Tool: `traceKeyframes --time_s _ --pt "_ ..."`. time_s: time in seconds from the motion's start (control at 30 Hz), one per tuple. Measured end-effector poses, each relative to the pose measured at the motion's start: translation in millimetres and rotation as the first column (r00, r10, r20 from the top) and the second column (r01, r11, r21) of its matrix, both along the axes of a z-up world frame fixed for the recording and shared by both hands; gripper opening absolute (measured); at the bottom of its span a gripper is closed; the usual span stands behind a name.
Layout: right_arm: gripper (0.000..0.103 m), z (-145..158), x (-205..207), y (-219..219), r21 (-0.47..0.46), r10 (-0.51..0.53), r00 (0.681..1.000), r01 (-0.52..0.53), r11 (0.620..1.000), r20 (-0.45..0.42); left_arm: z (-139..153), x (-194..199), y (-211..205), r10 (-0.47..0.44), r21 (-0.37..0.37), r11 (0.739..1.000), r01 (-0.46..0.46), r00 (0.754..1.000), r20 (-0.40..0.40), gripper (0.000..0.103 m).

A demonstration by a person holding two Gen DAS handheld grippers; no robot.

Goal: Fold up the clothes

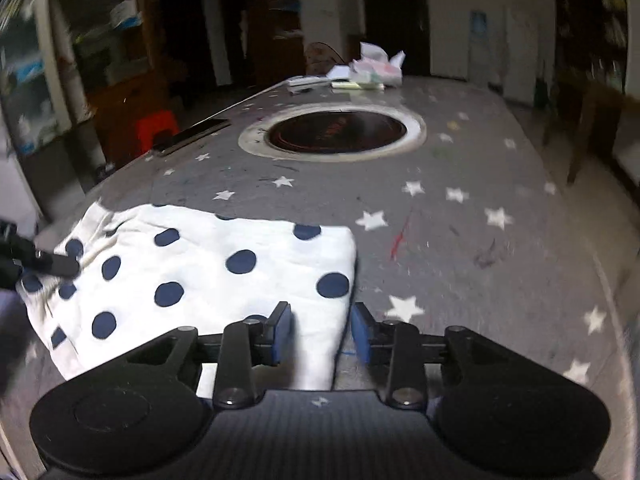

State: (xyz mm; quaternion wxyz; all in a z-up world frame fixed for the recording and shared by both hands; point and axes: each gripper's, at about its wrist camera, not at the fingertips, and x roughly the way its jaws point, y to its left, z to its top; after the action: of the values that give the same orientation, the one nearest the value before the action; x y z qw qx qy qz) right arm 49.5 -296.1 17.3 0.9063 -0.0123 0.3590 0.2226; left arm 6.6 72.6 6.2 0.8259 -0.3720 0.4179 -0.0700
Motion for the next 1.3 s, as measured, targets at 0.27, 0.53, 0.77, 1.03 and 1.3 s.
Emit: traceKeyframes --time_s 0.27,0.53,0.77,1.03,1.3 --pt "0.007 -1 1 -8 0.143 -0.005 0.999 0.01 0.99 -0.033 13 15 -10 -0.046 0.092 0.995 0.044 0.999 0.014 0.025" --pt "0.005 37 14 -28 0.1 -0.073 0.994 0.064 0.993 0.086 34 58 -49 -0.149 0.17 0.976 0.137 0.987 0.062 0.024" --pt "0.005 51 36 -64 0.04 -0.171 0.976 0.167 0.985 0.131 37 101 -100 -0.243 0.201 0.954 0.223 0.967 0.082 0.024" --pt "0.005 50 60 -98 0.002 -0.254 0.955 0.257 0.966 0.151 37 142 -149 -0.313 0.236 0.929 0.284 0.945 0.092 0.025" --pt "0.008 32 88 -118 -0.062 -0.318 0.939 0.328 0.943 0.131 21 163 -180 -0.356 0.295 0.899 0.324 0.932 0.062 0.029"
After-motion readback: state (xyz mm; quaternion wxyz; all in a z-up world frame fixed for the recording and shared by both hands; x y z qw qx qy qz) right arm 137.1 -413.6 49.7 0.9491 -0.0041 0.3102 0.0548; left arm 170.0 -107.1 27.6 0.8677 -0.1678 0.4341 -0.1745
